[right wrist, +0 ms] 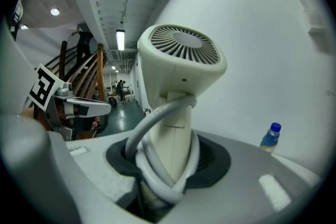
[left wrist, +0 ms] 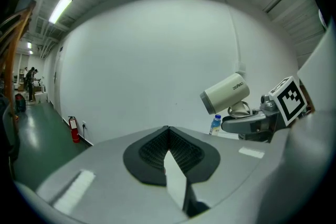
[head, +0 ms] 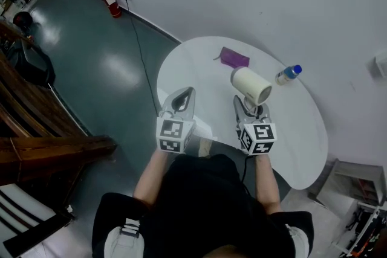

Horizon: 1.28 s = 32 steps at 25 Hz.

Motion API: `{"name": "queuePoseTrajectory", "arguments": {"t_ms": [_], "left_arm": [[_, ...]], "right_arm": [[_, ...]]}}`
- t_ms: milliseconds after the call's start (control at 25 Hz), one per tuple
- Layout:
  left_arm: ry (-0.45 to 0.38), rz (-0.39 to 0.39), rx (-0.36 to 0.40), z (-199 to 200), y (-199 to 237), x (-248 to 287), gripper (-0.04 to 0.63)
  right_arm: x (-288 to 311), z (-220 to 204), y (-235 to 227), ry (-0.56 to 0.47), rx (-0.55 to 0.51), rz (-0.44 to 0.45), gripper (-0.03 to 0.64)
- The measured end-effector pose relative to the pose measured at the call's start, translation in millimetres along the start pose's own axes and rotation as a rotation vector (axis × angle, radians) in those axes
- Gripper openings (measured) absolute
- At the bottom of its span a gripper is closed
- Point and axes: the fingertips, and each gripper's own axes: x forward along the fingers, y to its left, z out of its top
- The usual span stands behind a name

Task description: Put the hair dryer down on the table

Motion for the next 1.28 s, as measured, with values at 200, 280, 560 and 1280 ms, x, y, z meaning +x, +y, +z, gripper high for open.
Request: {"name": "queuePoseTrajectory", "arguments": {"t_ms": [200, 280, 560, 1280], "left_arm": [[0.027, 0.033, -0.016, -11, 4, 24, 0.005], [0.035, 0.041, -0.018, -16, 6, 33, 0.005], [0.085, 0.060, -0.030, -41, 7, 59, 0.005], [0.201, 0.107, -0.065, -109, 13, 98, 0.005]], "right_arm": [[29, -12, -15, 0.033, -0.008, 0.022, 0.189], [39, -19, -20, 0.047, -0.011, 0.030, 0.189], [72, -44, -37, 0.095, -0.017, 0.044, 0.189], [121, -122, -73, 0.233, 0.018, 0.056, 0.189]]}}
